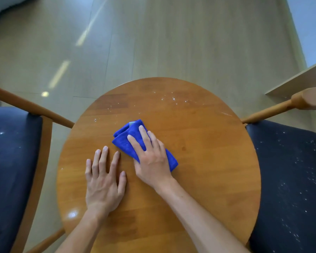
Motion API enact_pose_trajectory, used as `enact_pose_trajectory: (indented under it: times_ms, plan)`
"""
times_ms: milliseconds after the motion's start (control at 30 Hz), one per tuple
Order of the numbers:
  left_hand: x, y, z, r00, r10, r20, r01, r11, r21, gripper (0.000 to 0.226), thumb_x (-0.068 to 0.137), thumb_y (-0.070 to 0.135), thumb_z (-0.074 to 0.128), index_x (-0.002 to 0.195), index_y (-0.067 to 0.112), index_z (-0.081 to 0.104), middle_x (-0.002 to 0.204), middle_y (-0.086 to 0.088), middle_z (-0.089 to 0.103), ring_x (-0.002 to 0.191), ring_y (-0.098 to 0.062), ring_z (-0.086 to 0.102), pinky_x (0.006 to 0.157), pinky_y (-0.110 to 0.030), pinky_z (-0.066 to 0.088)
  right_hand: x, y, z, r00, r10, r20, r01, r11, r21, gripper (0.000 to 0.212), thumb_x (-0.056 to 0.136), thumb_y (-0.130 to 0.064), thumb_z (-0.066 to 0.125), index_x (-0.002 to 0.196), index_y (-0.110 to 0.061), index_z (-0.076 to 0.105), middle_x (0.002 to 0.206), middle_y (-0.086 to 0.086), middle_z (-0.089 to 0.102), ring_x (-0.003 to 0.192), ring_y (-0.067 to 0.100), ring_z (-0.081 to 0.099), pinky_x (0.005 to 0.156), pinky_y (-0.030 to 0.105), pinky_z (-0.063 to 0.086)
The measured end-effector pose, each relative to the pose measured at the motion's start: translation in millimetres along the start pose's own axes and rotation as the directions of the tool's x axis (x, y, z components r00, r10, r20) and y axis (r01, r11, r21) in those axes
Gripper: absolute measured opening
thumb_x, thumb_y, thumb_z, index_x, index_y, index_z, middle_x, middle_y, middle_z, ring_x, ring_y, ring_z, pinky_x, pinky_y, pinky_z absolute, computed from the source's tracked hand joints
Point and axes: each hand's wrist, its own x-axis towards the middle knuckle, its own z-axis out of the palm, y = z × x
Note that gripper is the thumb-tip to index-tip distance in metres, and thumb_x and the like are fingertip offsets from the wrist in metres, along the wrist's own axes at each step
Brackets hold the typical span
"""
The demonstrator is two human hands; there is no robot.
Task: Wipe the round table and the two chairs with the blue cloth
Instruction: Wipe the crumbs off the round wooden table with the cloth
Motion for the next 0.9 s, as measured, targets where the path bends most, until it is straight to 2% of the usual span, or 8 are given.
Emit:
enact_pose_trajectory:
  times_ms: [100,200,300,367,433,467,733,900]
  plan:
    - [0,-1,-1,0.999,0.007,0.033,-0.007,1.0,0.001,0.06,0.09,0.043,0.034,0.143,0.015,0.042,0.155,-0.015,0.026,0.145,-0.033,0.02,0.117,-0.054,0.014,-21,63,-26,1.0,-0.015,0.006,0.015,0.998,-0.053,0.061,0.072,-0.017,0.065,0.133,-0.018,0.057,0.147,0.016,0.041,0.128,0.037,0.048,0.098,0.047,0.043]
    - [1,0,-1,0.999,0.001,0.044,-0.002,1.0,0.006,0.061,0.09,0.043,0.033,0.143,0.015,0.042,0.155,-0.015,0.025,0.146,-0.033,0.019,0.117,-0.054,0.013,-41,136,-59,0.96,0.258,-0.108,-0.268,0.959,-0.093,0.056,0.08,-0.017,0.061,0.135,-0.012,0.053,0.148,0.019,0.038,0.128,0.04,0.045,0.099,0.051,0.042]
    - [1,0,1,1.0,0.007,0.026,-0.007,1.0,0.002,0.061,0.09,0.042,0.034,0.143,0.014,0.041,0.155,-0.016,0.026,0.145,-0.034,0.02,0.117,-0.056,0.014,-44,178,-77,0.777,0.585,-0.234,-0.613,0.788,-0.065,0.054,0.091,-0.016,0.058,0.142,-0.011,0.041,0.153,0.019,0.028,0.131,0.043,0.035,0.102,0.056,0.035]
    - [0,0,3,1.0,0.013,0.015,-0.013,1.0,0.004,0.06,0.09,0.042,0.034,0.143,0.014,0.041,0.155,-0.017,0.027,0.145,-0.035,0.02,0.116,-0.057,0.015,-28,184,-75,0.581,0.757,-0.3,-0.791,0.612,0.011,0.055,0.093,-0.017,0.053,0.145,-0.011,0.035,0.154,0.02,0.022,0.133,0.045,0.03,0.103,0.056,0.029]
    - [0,0,4,1.0,0.018,0.013,-0.018,1.0,0.004,0.06,0.09,0.042,0.034,0.143,0.014,0.039,0.155,-0.017,0.026,0.145,-0.036,0.02,0.116,-0.057,0.015,1,179,-70,0.423,0.846,-0.326,-0.875,0.474,0.095,0.056,0.094,-0.019,0.049,0.146,-0.011,0.03,0.155,0.022,0.017,0.134,0.046,0.027,0.106,0.054,0.025]
    - [1,-1,4,1.0,0.019,0.013,-0.019,1.0,0.003,0.061,0.09,0.042,0.034,0.143,0.014,0.039,0.155,-0.017,0.026,0.145,-0.036,0.02,0.116,-0.057,0.015,17,173,-67,0.405,0.855,-0.325,-0.882,0.459,0.108,0.057,0.094,-0.02,0.048,0.147,-0.01,0.029,0.156,0.023,0.014,0.134,0.045,0.025,0.107,0.052,0.024]
    - [2,-1,0,0.999,0.014,0.04,-0.013,1.0,-0.015,0.061,0.089,0.042,0.036,0.142,0.014,0.043,0.154,-0.017,0.029,0.144,-0.036,0.022,0.115,-0.057,0.016,85,40,-16,0.878,0.461,-0.131,-0.473,0.876,-0.088,0.066,0.087,-0.023,0.048,0.149,-0.015,0.027,0.157,0.02,0.014,0.139,0.039,0.024,0.111,0.048,0.025]
    - [1,-2,-2,0.998,-0.012,0.063,0.015,0.998,-0.054,0.06,0.09,0.044,0.033,0.141,0.015,0.046,0.155,-0.014,0.028,0.144,-0.033,0.023,0.116,-0.055,0.016,35,33,-17,0.999,-0.003,0.035,0.004,1.0,-0.023,0.067,0.072,-0.015,0.06,0.138,-0.015,0.05,0.15,0.019,0.036,0.133,0.038,0.041,0.107,0.044,0.038]
